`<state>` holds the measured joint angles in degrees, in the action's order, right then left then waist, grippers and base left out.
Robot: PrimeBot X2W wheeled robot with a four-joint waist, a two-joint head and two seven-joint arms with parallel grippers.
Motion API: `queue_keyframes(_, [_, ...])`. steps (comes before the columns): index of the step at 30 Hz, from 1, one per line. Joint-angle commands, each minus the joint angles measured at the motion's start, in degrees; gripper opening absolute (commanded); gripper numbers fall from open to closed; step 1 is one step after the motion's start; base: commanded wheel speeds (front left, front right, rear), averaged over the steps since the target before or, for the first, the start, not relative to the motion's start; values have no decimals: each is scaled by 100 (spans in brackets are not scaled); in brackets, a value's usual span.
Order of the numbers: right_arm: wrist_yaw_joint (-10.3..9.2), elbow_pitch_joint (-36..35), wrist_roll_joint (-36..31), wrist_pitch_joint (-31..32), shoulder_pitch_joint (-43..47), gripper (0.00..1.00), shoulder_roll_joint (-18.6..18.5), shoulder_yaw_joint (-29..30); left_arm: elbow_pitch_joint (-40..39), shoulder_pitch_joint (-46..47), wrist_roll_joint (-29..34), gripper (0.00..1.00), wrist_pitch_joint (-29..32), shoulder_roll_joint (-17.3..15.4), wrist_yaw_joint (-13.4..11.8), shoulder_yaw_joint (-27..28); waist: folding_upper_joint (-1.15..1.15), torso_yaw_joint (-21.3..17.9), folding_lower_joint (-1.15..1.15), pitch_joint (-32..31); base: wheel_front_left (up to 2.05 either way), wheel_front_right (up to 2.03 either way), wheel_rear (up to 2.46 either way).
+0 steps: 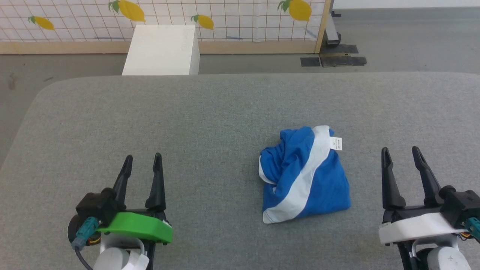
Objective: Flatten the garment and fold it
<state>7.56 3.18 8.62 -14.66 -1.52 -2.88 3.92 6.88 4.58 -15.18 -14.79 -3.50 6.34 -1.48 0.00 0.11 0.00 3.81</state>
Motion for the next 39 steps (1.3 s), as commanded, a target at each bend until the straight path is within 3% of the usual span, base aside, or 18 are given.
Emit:
queue_keyframes(1, [-8,-6,-7,-34,45,100,1,-12,5,-47,79,100,-20,30,38,21,0,4,0,15,0,0,0])
queue_keyframes(16, [-8,116,-257,-8,87,100,1,78,140,-29,117,100,-20,60,83,-83,0,49,0,-19,0,0,0])
queue_keyframes(23, [-8,288,-453,372,43,100,1,402,648,373,-183,100,70,61,104,-1348,0,90,0,22,0,0,0])
queue_keyframes(28, [-8,332,-527,615,48,100,1,446,1049,908,-643,100,756,61,111,-2754,0,55,0,25,0,0,0])
queue_keyframes(33, [-8,296,-509,683,55,100,1,391,1591,1390,-964,100,1663,62,108,-3659,0,-62,0,50,0,0,0])
queue_keyframes(35, [-8,279,-499,693,52,100,1,364,1826,1551,-1060,100,1988,62,-32,-3820,0,-128,0,77,0,0,0])
queue_keyframes(39, [-8,250,-455,691,36,100,1,294,2294,1891,-1062,100,2698,62,-583,-4099,0,-286,0,155,0,0,0])
